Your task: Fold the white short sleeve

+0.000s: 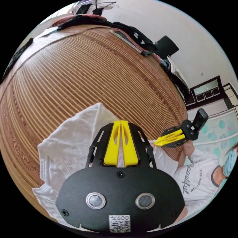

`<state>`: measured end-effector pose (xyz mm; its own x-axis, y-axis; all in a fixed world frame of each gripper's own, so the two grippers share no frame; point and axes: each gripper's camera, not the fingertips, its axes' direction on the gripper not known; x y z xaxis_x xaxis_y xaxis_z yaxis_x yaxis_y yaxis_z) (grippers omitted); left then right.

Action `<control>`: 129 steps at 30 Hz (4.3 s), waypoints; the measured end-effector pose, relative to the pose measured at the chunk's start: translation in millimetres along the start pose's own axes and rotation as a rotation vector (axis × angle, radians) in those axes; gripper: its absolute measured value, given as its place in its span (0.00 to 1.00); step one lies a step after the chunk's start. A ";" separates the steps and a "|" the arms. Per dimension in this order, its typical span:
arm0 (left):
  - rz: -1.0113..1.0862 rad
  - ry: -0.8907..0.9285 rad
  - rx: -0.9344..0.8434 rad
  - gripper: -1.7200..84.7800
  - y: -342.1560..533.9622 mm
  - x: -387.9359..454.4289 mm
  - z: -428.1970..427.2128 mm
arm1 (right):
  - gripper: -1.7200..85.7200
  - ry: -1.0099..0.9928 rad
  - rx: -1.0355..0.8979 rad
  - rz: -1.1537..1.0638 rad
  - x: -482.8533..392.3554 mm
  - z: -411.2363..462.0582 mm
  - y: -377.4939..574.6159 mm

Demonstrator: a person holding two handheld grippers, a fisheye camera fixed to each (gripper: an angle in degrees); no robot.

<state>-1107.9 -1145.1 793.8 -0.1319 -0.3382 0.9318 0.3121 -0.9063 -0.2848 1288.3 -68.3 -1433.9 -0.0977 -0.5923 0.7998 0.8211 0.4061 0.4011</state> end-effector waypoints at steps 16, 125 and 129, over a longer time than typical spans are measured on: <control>-0.084 -0.189 0.173 0.03 115.1 5.8 95.2 | 0.01 0.066 -0.016 -0.042 11.3 52.8 11.8; -0.553 0.000 0.722 0.03 1033.3 194.7 -439.1 | 0.01 0.250 -0.079 -0.314 116.6 962.4 -216.9; -0.546 -0.021 0.693 0.03 1044.9 206.6 -450.3 | 0.01 0.260 -0.060 -0.339 112.8 979.5 -203.2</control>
<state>-1232.6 -2276.1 587.2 -0.4140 0.1077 0.9039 0.7121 -0.5802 0.3953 559.6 464.0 -987.6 -0.2289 -0.8442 0.4848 0.7992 0.1214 0.5887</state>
